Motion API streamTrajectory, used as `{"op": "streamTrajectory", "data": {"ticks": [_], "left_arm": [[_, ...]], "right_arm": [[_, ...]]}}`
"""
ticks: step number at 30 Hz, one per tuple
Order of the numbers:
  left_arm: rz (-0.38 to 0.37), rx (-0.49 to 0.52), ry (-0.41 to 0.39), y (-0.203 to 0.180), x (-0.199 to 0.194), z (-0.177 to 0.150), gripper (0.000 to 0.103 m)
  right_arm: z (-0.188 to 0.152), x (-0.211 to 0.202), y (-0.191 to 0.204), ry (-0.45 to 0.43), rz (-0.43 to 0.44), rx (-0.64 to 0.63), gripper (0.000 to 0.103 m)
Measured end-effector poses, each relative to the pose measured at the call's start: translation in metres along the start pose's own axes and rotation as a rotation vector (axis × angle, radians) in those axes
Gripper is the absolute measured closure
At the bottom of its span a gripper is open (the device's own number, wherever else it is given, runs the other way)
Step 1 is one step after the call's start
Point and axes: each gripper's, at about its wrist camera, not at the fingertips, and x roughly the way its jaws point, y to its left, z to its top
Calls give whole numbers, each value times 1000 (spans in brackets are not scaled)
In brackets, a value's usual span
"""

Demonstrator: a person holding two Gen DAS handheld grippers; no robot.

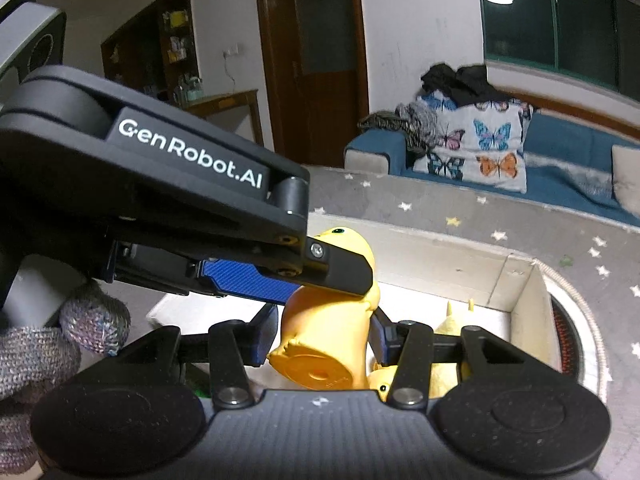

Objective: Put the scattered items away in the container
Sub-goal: 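Carry the yellow figure with the left tool over the white box, then lower the yellow figure into the box and open the left tool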

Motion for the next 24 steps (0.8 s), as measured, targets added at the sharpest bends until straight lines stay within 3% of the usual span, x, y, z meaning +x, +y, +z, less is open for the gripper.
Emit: {"op": "streamTrajectory", "data": {"ticks": [12, 24], "left_arm": [[11, -59, 58, 30, 32, 10, 62], [27, -63, 50, 42, 30, 8, 62]], "right_arm": [[-3, 45, -11, 83, -8, 37, 56], [-7, 61, -7, 116, -17, 49, 56]]}}
